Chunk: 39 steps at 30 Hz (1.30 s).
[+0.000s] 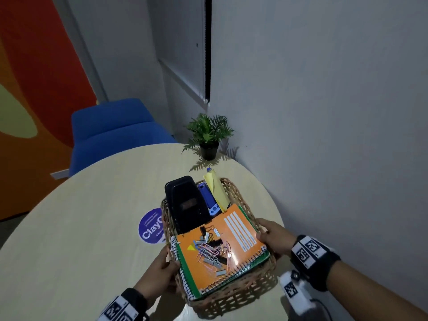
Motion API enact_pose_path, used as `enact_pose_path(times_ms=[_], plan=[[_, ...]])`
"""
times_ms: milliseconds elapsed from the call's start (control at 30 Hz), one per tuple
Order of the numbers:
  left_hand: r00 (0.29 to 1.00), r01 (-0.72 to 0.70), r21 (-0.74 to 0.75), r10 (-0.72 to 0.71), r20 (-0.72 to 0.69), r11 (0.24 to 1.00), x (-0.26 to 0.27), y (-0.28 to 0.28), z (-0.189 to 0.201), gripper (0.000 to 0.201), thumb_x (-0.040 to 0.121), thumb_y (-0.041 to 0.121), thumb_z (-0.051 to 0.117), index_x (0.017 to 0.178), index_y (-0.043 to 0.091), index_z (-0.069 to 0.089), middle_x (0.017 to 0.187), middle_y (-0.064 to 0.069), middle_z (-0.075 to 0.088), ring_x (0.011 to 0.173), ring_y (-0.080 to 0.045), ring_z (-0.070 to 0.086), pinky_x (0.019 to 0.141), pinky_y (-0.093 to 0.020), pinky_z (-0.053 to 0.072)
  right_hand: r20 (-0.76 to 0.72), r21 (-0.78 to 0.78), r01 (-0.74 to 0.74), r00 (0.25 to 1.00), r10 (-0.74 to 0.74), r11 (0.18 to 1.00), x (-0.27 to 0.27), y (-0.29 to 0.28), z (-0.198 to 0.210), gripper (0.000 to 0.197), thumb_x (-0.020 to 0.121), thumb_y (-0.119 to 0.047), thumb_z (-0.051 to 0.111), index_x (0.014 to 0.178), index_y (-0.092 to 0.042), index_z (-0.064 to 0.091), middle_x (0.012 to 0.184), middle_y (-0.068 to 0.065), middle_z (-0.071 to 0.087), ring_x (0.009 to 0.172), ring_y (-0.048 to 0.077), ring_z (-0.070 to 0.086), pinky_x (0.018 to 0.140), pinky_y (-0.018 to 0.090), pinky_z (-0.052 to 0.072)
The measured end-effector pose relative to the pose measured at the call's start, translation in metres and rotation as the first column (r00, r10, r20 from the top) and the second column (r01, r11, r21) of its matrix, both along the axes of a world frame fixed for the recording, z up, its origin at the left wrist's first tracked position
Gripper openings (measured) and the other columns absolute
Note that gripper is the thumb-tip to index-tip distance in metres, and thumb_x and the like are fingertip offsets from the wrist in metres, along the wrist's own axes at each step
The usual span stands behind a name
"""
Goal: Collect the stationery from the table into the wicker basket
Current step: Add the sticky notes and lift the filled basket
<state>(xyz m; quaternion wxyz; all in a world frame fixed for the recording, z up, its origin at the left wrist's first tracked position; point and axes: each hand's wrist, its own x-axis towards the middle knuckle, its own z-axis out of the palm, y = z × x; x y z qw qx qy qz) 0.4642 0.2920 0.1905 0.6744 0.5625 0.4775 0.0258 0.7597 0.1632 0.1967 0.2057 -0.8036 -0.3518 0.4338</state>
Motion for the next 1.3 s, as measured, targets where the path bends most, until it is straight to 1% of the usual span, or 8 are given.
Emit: enact_pose_path(times_ms=[200, 300, 433, 600, 767, 1033, 1167, 1300], plan=[[0.998, 0.033, 0.025, -0.034, 0.046, 0.999, 0.091, 0.050, 0.010, 0.032, 0.100, 0.011, 0.040, 0.117, 0.039, 0.039, 0.094, -0.001, 0.066, 0.095, -0.036, 0.065, 0.085, -0.051, 0.055, 0.166, -0.006, 0.156, 0.974, -0.153, 0.988, 0.075, 0.057, -0.001, 0.046, 0.097, -0.014, 0.044, 0.142, -0.017, 0.036, 0.149, 0.010, 0.039, 0.131, 0.027, 0.044, 0.101, 0.026, 0.037], [0.994, -0.001, -0.065, 0.008, 0.105, 0.998, 0.130, 0.062, 0.012, 0.030, 0.101, 0.005, 0.036, 0.118, 0.029, 0.037, 0.086, -0.002, 0.063, 0.072, -0.022, 0.066, 0.053, -0.032, 0.059, 0.247, -0.017, 0.215, 0.947, -0.205, 0.976, 0.107, 0.083, -0.013, 0.043, 0.096, -0.011, 0.043, 0.137, -0.021, 0.045, 0.143, 0.011, 0.047, 0.116, 0.027, 0.056, 0.078, 0.019, 0.045], [0.970, -0.073, -0.204, 0.117, 0.215, 0.976, 0.162, 0.072, 0.012, 0.032, 0.099, -0.002, 0.035, 0.118, 0.023, 0.041, 0.087, -0.010, 0.066, 0.049, -0.017, 0.070, 0.039, -0.029, 0.055, 0.339, -0.031, 0.234, 0.917, -0.210, 0.972, 0.130, 0.111, -0.022, 0.048, 0.094, -0.003, 0.039, 0.137, -0.024, 0.045, 0.134, 0.011, 0.057, 0.110, 0.028, 0.060, 0.081, 0.023, 0.045], [0.923, -0.137, -0.408, 0.266, 0.278, 0.902, 0.178, 0.086, -0.010, 0.038, 0.099, -0.004, 0.032, 0.117, 0.024, 0.051, 0.106, -0.021, 0.068, 0.092, -0.042, 0.067, 0.063, -0.048, 0.059, 0.422, -0.057, 0.272, 0.879, -0.224, 0.961, 0.137, 0.127, -0.030, 0.056, 0.089, 0.002, 0.037, 0.138, -0.025, 0.041, 0.122, 0.012, 0.063, 0.103, 0.028, 0.063, 0.081, 0.027, 0.049], [0.916, -0.147, -0.444, 0.291, 0.275, 0.884, 0.187, 0.089, -0.021, 0.033, 0.100, 0.003, 0.035, 0.119, 0.024, 0.052, 0.114, -0.022, 0.065, 0.100, -0.046, 0.064, 0.075, -0.059, 0.055, 0.376, 0.068, 0.252, 0.890, -0.259, 0.965, 0.131, 0.116, -0.020, 0.042, 0.095, -0.018, 0.044, 0.137, -0.017, 0.039, 0.123, 0.009, 0.062, 0.108, 0.026, 0.060, 0.084, 0.027, 0.045], [0.922, -0.136, -0.447, 0.278, 0.269, 0.884, 0.198, 0.083, -0.009, 0.032, 0.101, 0.001, 0.030, 0.122, 0.021, 0.044, 0.115, -0.023, 0.062, 0.094, -0.040, 0.065, 0.057, -0.045, 0.058, 0.471, 0.230, 0.154, 0.846, -0.249, 0.961, 0.070, 0.059, -0.025, 0.069, 0.089, -0.047, 0.052, 0.147, -0.030, 0.020, 0.158, -0.007, 0.012, 0.146, 0.017, 0.013, 0.117, 0.037, 0.023], [0.936, -0.159, -0.351, 0.254, 0.245, 0.923, 0.200, 0.078, -0.010, 0.034, 0.101, 0.001, 0.030, 0.127, 0.021, 0.037, 0.108, -0.017, 0.060, 0.086, -0.031, 0.063, 0.044, -0.030, 0.055, 0.517, 0.046, 0.143, 0.843, -0.146, 0.989, 0.049, 0.049, -0.042, 0.097, 0.075, -0.082, 0.022, 0.149, -0.029, -0.011, 0.151, -0.003, -0.027, 0.144, 0.023, -0.023, 0.117, 0.040, 0.003], [0.954, -0.161, -0.239, 0.214, 0.212, 0.957, 0.195, 0.073, -0.013, 0.031, 0.099, 0.006, 0.039, 0.128, 0.018, 0.037, 0.115, -0.018, 0.060, 0.080, -0.027, 0.063, 0.043, -0.025, 0.054, 0.573, 0.015, 0.165, 0.807, -0.144, 0.986, 0.046, 0.051, -0.063, 0.099, 0.063, -0.085, -0.001, 0.143, -0.031, -0.023, 0.157, 0.006, -0.024, 0.139, 0.023, -0.030, 0.118, 0.045, 0.003]])
